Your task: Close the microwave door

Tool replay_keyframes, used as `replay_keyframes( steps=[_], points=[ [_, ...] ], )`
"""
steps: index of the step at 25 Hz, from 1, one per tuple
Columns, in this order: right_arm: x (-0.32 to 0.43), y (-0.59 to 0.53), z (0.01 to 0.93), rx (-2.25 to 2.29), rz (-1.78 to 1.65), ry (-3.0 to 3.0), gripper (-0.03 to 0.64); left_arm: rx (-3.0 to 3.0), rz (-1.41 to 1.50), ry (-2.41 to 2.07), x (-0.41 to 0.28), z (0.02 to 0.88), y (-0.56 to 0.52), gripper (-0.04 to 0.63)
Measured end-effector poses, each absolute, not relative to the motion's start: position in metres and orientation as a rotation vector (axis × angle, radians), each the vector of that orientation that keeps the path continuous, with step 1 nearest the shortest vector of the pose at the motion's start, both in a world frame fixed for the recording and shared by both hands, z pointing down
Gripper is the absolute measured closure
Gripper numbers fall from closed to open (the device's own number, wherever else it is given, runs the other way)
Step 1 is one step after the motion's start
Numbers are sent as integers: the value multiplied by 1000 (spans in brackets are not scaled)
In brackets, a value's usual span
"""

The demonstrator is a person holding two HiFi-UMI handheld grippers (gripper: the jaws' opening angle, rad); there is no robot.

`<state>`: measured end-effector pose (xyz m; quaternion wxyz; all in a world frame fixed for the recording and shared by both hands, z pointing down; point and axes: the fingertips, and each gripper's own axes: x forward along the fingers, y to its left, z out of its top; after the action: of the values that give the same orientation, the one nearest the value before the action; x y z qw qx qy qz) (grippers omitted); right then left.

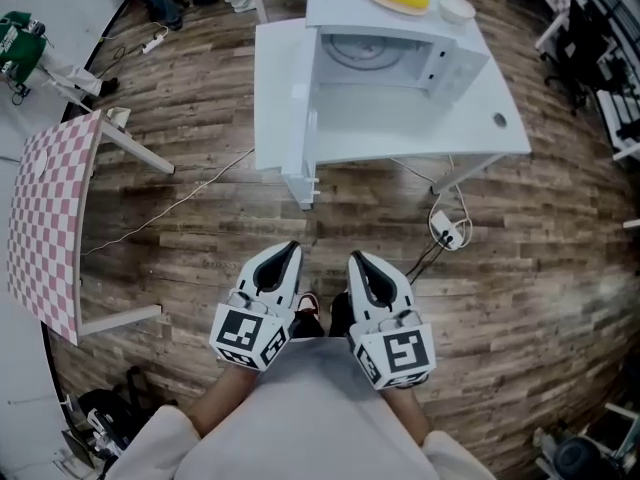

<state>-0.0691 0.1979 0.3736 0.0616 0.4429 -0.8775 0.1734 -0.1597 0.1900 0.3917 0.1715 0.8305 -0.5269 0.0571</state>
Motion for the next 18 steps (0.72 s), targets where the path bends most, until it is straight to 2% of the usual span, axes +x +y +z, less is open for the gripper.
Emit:
replay_keyframes(
  steps=[10, 18],
  points=[
    [-41, 145, 366, 1268, 507, -2723, 594, 2348, 176, -1575, -139, 381, 141, 580],
    [-31, 122, 363, 1266, 522, -2745, 594, 2321, 163, -1644, -147, 370, 117, 580]
  ],
)
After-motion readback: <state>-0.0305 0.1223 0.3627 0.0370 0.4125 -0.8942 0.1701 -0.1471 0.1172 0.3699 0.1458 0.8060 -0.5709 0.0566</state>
